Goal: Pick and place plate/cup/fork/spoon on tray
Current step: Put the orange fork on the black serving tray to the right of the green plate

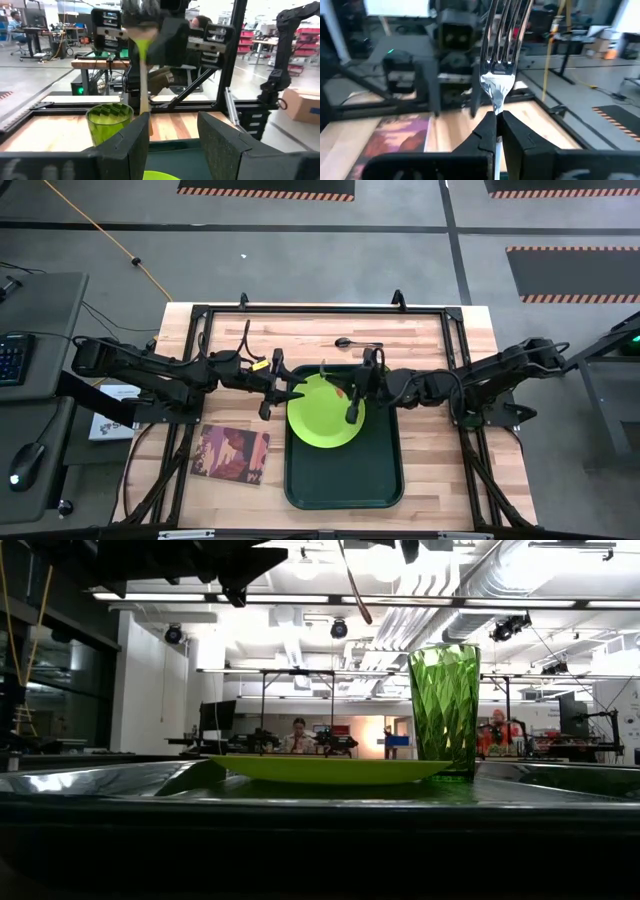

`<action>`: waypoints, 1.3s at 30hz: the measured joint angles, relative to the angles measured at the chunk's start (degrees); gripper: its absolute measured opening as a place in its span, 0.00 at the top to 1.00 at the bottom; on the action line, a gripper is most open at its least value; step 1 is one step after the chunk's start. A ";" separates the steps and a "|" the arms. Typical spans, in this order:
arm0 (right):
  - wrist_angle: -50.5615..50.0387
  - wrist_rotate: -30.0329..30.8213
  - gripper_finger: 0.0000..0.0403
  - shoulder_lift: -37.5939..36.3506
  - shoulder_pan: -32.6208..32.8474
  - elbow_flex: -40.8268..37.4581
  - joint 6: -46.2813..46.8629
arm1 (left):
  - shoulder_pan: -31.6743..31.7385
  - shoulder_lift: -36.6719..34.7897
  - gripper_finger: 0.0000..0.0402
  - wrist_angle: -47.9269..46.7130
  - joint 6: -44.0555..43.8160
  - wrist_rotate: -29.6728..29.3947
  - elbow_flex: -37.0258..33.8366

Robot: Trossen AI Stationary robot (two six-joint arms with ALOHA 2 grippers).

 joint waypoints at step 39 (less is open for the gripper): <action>13.97 -0.38 1.00 5.68 -0.11 0.00 0.37 | -4.50 15.66 0.37 7.14 5.10 -11.25 8.19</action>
